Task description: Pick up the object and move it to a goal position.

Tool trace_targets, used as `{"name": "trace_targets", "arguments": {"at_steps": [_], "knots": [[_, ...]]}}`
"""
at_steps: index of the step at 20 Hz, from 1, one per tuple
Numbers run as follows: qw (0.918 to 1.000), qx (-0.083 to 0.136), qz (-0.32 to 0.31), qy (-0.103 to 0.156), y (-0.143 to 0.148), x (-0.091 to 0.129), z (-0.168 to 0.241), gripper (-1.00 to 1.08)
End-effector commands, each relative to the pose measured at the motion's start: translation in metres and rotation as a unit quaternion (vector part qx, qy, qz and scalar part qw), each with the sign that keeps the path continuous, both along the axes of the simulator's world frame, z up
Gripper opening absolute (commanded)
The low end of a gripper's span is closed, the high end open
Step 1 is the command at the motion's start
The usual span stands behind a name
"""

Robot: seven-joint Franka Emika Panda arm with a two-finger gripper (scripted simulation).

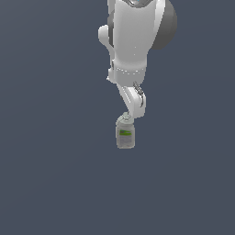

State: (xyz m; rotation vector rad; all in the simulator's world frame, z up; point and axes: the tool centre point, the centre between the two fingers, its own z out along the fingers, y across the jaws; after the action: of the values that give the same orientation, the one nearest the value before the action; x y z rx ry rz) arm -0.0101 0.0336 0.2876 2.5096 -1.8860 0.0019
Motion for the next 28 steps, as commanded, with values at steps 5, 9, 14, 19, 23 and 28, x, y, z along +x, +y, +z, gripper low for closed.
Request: {"name": "trace_targets", "arguments": {"at_steps": [5, 9, 14, 19, 23, 28], "knots": [[0.9974, 0.001, -0.072, 0.0, 0.003, 0.006, -0.004, 1.0], [0.9948, 0.001, -0.102, 0.0, 0.004, 0.009, -0.006, 1.0], [0.9921, 0.001, -0.126, 0.0, 0.006, 0.011, -0.007, 1.0], [0.991, 0.001, -0.134, 0.0, 0.006, 0.012, -0.007, 1.0], [0.9913, 0.001, -0.132, 0.0, 0.006, 0.012, -0.01, 1.0], [0.9912, 0.001, -0.132, 0.0, 0.006, 0.011, -0.028, 1.0]]}}
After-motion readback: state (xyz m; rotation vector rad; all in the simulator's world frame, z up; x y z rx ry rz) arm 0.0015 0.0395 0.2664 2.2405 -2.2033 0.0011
